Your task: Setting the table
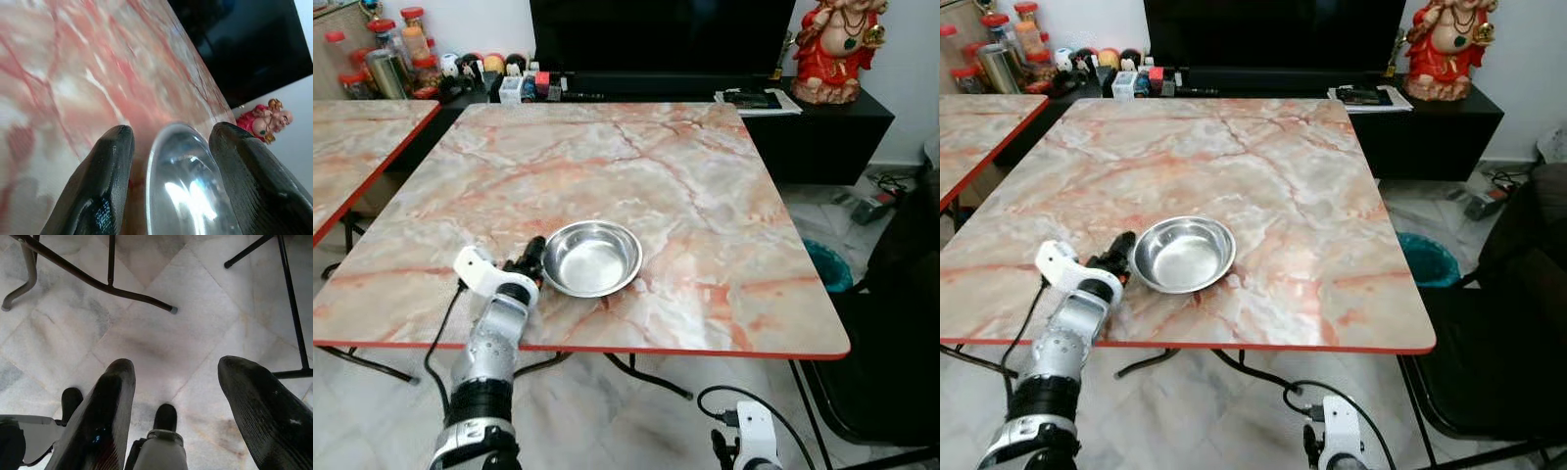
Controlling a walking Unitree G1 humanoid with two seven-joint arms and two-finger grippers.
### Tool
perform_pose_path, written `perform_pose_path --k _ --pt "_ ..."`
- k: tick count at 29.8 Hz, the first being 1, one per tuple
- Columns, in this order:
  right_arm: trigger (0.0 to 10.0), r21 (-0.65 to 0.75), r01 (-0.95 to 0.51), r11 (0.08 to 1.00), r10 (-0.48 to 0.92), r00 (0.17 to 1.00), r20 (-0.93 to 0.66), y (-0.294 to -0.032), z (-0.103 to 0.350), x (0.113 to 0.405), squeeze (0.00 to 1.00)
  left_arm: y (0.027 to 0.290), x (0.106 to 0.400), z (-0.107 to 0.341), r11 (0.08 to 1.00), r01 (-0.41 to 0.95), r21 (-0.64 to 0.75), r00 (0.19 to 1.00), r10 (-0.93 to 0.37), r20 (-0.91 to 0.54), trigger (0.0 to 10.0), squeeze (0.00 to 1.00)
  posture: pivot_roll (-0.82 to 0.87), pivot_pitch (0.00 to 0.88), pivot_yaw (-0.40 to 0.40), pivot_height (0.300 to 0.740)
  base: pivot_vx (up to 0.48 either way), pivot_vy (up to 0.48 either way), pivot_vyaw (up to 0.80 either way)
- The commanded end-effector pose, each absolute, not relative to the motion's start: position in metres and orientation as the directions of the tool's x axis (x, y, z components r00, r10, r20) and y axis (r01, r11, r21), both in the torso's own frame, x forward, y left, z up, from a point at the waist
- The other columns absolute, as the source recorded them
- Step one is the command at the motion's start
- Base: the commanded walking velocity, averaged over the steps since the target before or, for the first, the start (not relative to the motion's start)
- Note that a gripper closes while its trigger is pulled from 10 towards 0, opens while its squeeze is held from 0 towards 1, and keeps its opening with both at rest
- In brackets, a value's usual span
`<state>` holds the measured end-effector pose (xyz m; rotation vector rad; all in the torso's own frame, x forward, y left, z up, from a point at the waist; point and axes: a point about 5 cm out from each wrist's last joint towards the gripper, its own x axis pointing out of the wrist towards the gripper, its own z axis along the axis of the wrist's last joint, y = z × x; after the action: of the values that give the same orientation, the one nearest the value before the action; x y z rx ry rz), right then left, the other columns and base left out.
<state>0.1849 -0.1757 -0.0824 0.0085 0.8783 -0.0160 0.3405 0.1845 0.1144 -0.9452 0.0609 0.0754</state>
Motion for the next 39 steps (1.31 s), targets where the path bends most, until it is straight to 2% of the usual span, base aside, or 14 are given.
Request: perform_pose_path --k 1,7,12,14,17,20,21,23,25,27,30,33,36,39 --pt "10.0 0.004 0.024 1.000 -0.013 0.648 -0.761 -0.176 -0.080 0.189 0.00 0.187 0.339 0.116 0.588 -0.094 -0.803 0.996 0.046 -0.082 10.0 0.00 0.08 0.000 -0.007 0.740 0.000 0.000 0.00" --pt "10.0 0.002 0.014 1.000 -0.008 0.652 -0.759 -0.177 -0.079 0.192 0.00 0.195 0.333 0.126 0.577 -0.050 -0.815 0.998 0.062 -0.018 10.0 0.00 0.09 0.000 -0.030 0.740 0.000 0.000 0.00" --pt "10.0 0.000 0.016 1.000 -0.010 0.658 -0.753 -0.179 -0.077 0.195 0.00 0.212 0.326 0.142 0.634 -0.037 -0.773 0.986 0.147 0.074 10.0 0.00 0.09 0.000 -0.039 0.740 0.000 0.000 0.00" --pt "10.0 -0.001 0.016 1.000 -0.011 0.659 -0.752 -0.180 -0.077 0.196 0.00 0.228 0.323 0.149 0.723 -0.082 -0.686 0.970 0.215 0.110 10.0 0.00 0.10 0.000 -0.045 0.740 0.000 0.000 0.00" --pt "10.0 -0.001 0.015 1.000 -0.011 0.661 -0.751 -0.180 -0.076 0.196 0.00 0.247 0.319 0.159 0.764 -0.132 -0.631 0.946 0.287 0.149 10.0 0.00 0.10 0.000 -0.043 0.740 0.000 0.000 0.00" --pt "10.0 -0.001 0.016 1.000 -0.011 0.662 -0.750 -0.179 -0.076 0.197 0.00 0.268 0.315 0.168 0.868 -0.217 -0.446 0.930 0.323 0.177 10.0 0.00 0.10 0.000 -0.040 0.740 0.000 0.000 0.00" --pt "10.0 -0.001 0.016 1.000 -0.011 0.662 -0.750 -0.179 -0.076 0.197 0.00 0.268 0.315 0.168 0.868 -0.217 -0.446 0.930 0.323 0.177 10.0 0.00 0.10 0.000 -0.040 0.740 0.000 0.000 0.00" --pt "10.0 0.003 0.022 1.000 -0.013 0.665 -0.747 -0.179 -0.076 0.197 0.00 0.289 0.308 0.168 0.924 -0.310 -0.222 0.920 0.351 0.174 10.0 0.00 0.10 0.000 -0.031 0.740 0.000 0.000 0.00" --pt "10.0 0.004 0.024 1.000 -0.013 0.666 -0.746 -0.179 -0.076 0.198 0.00 0.293 0.306 0.167 0.927 -0.328 -0.184 0.918 0.359 0.170 10.0 0.00 0.09 0.000 -0.030 0.740 0.000 0.000 0.00" --pt "10.0 0.005 0.029 1.000 -0.015 0.667 -0.745 -0.178 -0.076 0.198 0.00 0.308 0.298 0.164 0.910 -0.380 -0.166 0.900 0.405 0.162 10.0 0.00 0.09 0.000 -0.022 0.740 0.000 0.000 0.00" --pt "10.0 0.008 0.041 0.999 -0.021 0.667 -0.744 -0.179 -0.076 0.196 0.00 0.354 0.268 0.154 0.816 -0.574 -0.071 0.803 0.577 0.150 10.0 0.00 0.10 0.000 -0.020 0.740 0.000 0.000 0.00" --pt "10.0 0.008 0.049 0.999 -0.027 0.663 -0.748 -0.180 -0.077 0.194 0.00 0.373 0.250 0.146 0.766 -0.642 0.005 0.760 0.636 0.138 10.0 0.00 0.10 0.000 -0.014 0.740 0.000 0.000 0.00" --pt "10.0 0.009 0.058 0.998 -0.031 0.658 -0.752 -0.180 -0.079 0.191 0.00 0.397 0.220 0.128 0.655 -0.743 0.134 0.668 0.737 0.102 10.0 0.00 0.10 0.000 -0.008 0.740 0.000 0.000 0.00" --pt "10.0 0.011 0.064 0.998 -0.034 0.658 -0.752 -0.180 -0.079 0.191 0.00 0.404 0.209 0.120 0.612 -0.765 0.200 0.636 0.767 0.086 10.0 0.00 0.10 0.000 -0.007 0.740 0.000 0.000 0.00"
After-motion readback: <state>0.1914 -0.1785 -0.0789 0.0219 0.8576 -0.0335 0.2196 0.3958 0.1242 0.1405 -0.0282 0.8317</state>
